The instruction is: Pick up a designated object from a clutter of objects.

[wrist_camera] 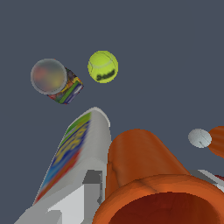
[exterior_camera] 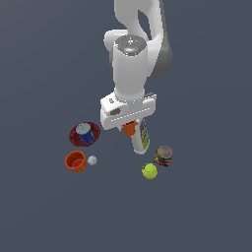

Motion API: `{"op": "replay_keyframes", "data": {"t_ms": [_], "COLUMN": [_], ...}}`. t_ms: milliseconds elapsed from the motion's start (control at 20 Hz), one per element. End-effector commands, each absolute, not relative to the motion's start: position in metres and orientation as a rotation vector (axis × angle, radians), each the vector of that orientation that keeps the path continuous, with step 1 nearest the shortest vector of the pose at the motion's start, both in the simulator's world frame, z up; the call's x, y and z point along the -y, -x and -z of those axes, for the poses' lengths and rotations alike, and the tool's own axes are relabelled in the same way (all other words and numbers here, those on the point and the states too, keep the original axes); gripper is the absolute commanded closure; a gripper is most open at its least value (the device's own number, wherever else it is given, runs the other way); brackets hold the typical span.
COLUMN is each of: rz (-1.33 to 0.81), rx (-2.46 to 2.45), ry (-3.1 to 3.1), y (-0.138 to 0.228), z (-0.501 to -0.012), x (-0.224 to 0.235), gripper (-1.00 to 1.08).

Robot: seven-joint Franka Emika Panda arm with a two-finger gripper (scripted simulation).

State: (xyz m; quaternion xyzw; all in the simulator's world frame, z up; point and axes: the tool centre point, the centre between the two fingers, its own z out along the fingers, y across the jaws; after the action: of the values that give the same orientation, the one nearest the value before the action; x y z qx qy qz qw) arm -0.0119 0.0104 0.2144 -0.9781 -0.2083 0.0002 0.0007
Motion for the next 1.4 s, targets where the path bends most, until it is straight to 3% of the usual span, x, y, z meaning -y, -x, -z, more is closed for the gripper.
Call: {"op": "replay_keyframes", "data": {"t_ms": [0, 850, 1350], "rz": [0.002, 0.002, 0.0], "rx": [0.654, 0.654, 0.654], "ry": [3.069, 3.069, 3.073], "y": [0.023, 0.085, 0.097], "z": [-0.235, -0.359, -0.39], "x": [0.012, 0.157, 0.193], "gripper": [1.08, 1.08, 1.08]}}
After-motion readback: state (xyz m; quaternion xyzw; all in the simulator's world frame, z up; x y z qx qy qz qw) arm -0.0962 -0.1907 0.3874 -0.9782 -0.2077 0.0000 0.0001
